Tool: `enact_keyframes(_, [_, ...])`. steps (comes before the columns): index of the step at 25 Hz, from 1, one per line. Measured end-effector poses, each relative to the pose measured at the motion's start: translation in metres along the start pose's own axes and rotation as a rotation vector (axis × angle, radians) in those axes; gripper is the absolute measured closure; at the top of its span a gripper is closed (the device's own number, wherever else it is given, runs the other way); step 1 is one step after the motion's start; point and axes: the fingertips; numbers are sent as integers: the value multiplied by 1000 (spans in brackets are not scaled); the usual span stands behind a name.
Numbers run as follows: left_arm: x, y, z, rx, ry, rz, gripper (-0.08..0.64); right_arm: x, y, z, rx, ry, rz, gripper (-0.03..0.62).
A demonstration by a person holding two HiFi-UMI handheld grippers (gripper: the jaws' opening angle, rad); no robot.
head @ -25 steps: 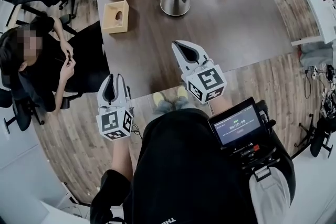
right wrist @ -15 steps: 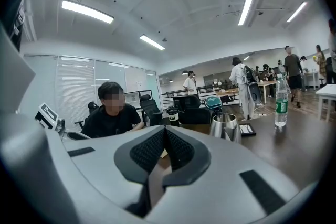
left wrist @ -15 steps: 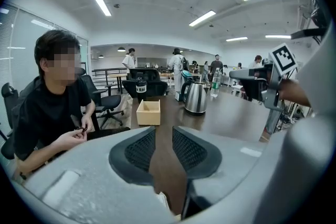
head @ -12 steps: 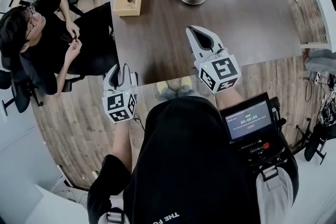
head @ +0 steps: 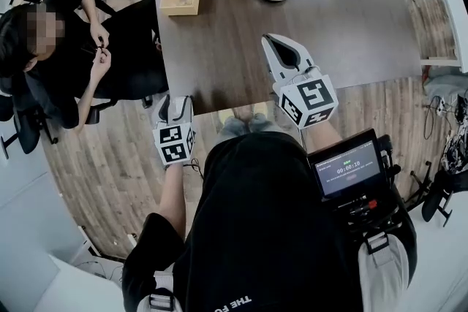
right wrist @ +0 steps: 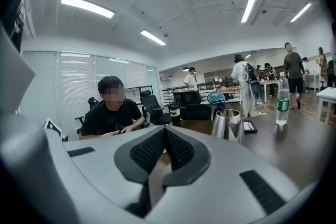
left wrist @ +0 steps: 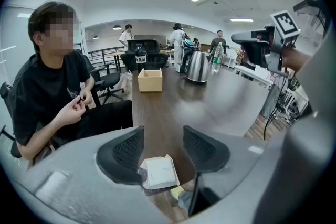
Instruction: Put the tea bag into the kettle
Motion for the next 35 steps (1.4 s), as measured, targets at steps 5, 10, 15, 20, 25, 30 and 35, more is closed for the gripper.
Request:
enact_keyframes(5, [-21,-2,13,6,-60,-2,231,-3,-4,-1,-11,-7,-5,586])
enact_keyframes(10, [-37,4,23,-12,-111,-28,99,-6,-9,-3,-8,-13,-9,586])
enact_keyframes(15, [-53,15,40,-38,-173,-68,-9,-9,-8,-6,-5,-22,-10,586])
enact_keyframes(20, [-77,9,50,-41,-244,-115,-9,-13,-17,-12,-17,-26,-17,586])
enact_keyframes(25, [-95,0,54,-24,-273,-111,4,-15,-28,-17,-25,-26,-22,586])
enact_keyframes(30, [-97,1,60,-19,-282,-128,73,-19,-26,-20,-33,-30,-23,586])
enact_keyframes(35, [-96,-4,63,-3,-288,-136,135,-20,-23,-21,-41,-33,-21,586])
Point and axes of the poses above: the fingertips, and each gripper's own axes: z forward along the fingers, y to its right, x out of its top, and after that the axes turned 10 degrees about -y, right-handed
